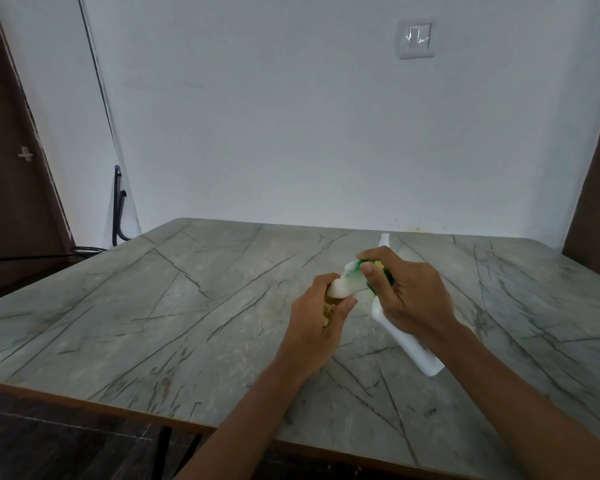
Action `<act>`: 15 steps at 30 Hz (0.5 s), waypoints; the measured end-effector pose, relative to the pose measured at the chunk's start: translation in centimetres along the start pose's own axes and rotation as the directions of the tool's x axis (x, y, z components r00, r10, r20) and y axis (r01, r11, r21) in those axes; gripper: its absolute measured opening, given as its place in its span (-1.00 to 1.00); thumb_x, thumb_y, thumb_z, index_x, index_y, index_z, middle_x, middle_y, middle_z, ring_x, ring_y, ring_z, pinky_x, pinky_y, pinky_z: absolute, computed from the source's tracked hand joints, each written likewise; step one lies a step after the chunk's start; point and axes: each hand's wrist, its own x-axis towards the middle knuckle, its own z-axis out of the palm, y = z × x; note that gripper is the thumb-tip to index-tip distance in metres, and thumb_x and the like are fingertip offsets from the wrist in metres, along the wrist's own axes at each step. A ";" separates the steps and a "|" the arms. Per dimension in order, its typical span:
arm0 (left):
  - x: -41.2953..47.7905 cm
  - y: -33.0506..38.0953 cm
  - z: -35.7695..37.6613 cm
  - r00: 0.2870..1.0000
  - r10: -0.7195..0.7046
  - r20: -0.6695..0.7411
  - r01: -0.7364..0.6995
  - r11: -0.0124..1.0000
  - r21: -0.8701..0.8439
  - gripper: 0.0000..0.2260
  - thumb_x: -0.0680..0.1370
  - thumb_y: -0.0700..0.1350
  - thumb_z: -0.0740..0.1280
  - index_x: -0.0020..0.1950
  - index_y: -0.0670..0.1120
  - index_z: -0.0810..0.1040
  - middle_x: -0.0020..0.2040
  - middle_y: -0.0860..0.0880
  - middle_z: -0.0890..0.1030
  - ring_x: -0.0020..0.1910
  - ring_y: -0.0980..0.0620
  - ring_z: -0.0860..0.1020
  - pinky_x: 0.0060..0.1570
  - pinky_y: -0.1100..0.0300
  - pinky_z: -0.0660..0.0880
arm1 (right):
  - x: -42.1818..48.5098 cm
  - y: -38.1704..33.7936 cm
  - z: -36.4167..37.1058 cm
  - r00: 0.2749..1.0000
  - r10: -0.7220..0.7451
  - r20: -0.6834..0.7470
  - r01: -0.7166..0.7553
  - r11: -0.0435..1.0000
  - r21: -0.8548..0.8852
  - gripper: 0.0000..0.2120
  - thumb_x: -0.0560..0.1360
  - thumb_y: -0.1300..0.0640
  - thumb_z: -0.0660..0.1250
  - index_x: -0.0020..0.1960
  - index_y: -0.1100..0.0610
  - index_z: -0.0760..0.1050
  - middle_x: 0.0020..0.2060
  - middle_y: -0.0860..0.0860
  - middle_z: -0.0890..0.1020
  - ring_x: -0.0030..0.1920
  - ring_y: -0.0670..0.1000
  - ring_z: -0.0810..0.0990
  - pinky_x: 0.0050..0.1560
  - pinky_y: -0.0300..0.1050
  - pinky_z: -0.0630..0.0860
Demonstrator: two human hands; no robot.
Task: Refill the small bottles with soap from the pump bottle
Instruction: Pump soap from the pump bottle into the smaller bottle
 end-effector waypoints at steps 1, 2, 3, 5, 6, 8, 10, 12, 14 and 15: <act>0.0 0.0 0.0 1.000 -0.005 -0.011 0.005 1.000 0.000 -0.69 0.57 0.09 0.25 0.21 -0.06 0.43 -0.14 0.19 0.50 -0.21 0.16 0.52 -0.27 0.43 0.45 | -0.1 0.0 0.0 1.000 -0.007 0.003 0.007 1.000 -0.007 -0.52 0.63 -0.27 -0.04 0.12 -0.02 0.55 -0.49 -0.07 0.56 -0.52 -0.11 0.48 -0.49 -0.25 0.38; 0.0 -0.1 0.0 1.000 -0.010 -0.019 0.010 1.000 0.003 -0.68 0.57 0.11 0.24 0.21 -0.06 0.43 -0.14 0.18 0.50 -0.21 0.17 0.52 -0.26 0.43 0.45 | -0.2 0.0 -0.1 1.000 -0.017 0.003 0.017 1.000 -0.013 -0.50 0.64 -0.26 -0.05 0.15 -0.01 0.55 -0.49 -0.07 0.56 -0.52 -0.12 0.47 -0.49 -0.26 0.37; 0.0 -0.1 0.0 1.000 -0.016 -0.023 0.016 1.000 0.007 -0.69 0.57 0.10 0.25 0.21 -0.06 0.43 -0.13 0.17 0.50 -0.20 0.17 0.52 -0.26 0.43 0.46 | -0.2 0.0 -0.1 1.000 -0.025 0.003 0.025 1.000 -0.016 -0.50 0.64 -0.26 -0.05 0.17 -0.01 0.55 -0.48 -0.07 0.56 -0.51 -0.12 0.47 -0.49 -0.26 0.37; 0.0 -0.1 0.0 0.999 -0.026 -0.021 0.027 1.000 0.009 -0.74 0.59 0.04 0.30 0.21 -0.04 0.42 -0.13 0.17 0.50 -0.20 0.17 0.53 -0.25 0.42 0.47 | -0.2 0.0 -0.2 1.000 -0.029 0.005 0.029 0.999 -0.015 -0.52 0.64 -0.25 -0.05 0.20 -0.03 0.53 -0.46 -0.07 0.58 -0.49 -0.13 0.48 -0.48 -0.27 0.37; 0.0 -0.1 0.0 0.999 -0.030 -0.020 0.030 1.000 0.009 -0.76 0.59 0.00 0.31 0.21 -0.03 0.41 -0.13 0.18 0.50 -0.20 0.17 0.53 -0.25 0.42 0.47 | -0.2 0.0 -0.1 1.000 -0.025 0.004 0.025 1.000 -0.014 -0.52 0.64 -0.25 -0.05 0.20 -0.03 0.53 -0.46 -0.07 0.58 -0.49 -0.13 0.47 -0.47 -0.28 0.36; 0.1 0.1 0.0 0.999 -0.031 -0.021 0.031 1.000 0.001 -0.78 0.58 -0.02 0.30 0.20 -0.02 0.41 -0.14 0.18 0.50 -0.21 0.16 0.53 -0.26 0.43 0.46 | -0.2 0.0 0.0 1.000 -0.013 0.004 0.013 1.000 -0.011 -0.51 0.64 -0.25 -0.06 0.18 -0.03 0.54 -0.47 -0.07 0.58 -0.50 -0.14 0.46 -0.48 -0.26 0.38; 0.1 0.2 -0.1 0.999 -0.037 -0.026 0.037 0.999 -0.012 -0.76 0.58 -0.01 0.29 0.20 -0.06 0.44 -0.15 0.14 0.52 -0.23 0.16 0.52 -0.28 0.45 0.43 | 0.0 0.0 0.1 1.000 -0.002 0.015 0.002 1.000 -0.010 -0.55 0.64 -0.27 -0.06 0.16 -0.07 0.51 -0.49 -0.04 0.58 -0.51 -0.09 0.50 -0.48 -0.17 0.44; 0.1 0.2 -0.2 0.999 -0.032 -0.029 0.032 0.999 -0.017 -0.75 0.59 0.01 0.30 0.19 -0.09 0.45 -0.17 0.14 0.52 -0.25 0.18 0.51 -0.29 0.46 0.42 | 0.1 0.1 0.3 1.000 0.007 0.015 -0.007 1.000 -0.005 -0.58 0.63 -0.29 -0.04 0.12 -0.10 0.49 -0.51 -0.02 0.57 -0.54 -0.06 0.50 -0.50 -0.14 0.45; 0.0 0.3 -0.2 1.000 -0.014 -0.016 0.014 1.000 -0.012 -0.71 0.58 0.06 0.28 0.19 -0.09 0.44 -0.17 0.18 0.50 -0.26 0.20 0.50 -0.30 0.47 0.40 | 0.3 0.1 0.2 1.000 0.005 0.000 -0.005 1.000 0.000 -0.55 0.63 -0.29 -0.02 0.03 -0.05 0.53 -0.53 -0.04 0.54 -0.57 -0.07 0.45 -0.53 -0.19 0.38; 0.0 0.3 -0.1 1.000 -0.006 -0.005 0.006 1.000 -0.009 -0.70 0.57 0.08 0.26 0.19 -0.09 0.44 -0.17 0.19 0.49 -0.25 0.21 0.50 -0.30 0.47 0.40 | 0.4 0.0 0.1 1.000 0.004 -0.008 -0.004 1.000 0.000 -0.54 0.63 -0.28 -0.01 -0.02 -0.02 0.54 -0.54 -0.05 0.51 -0.59 -0.08 0.42 -0.54 -0.22 0.34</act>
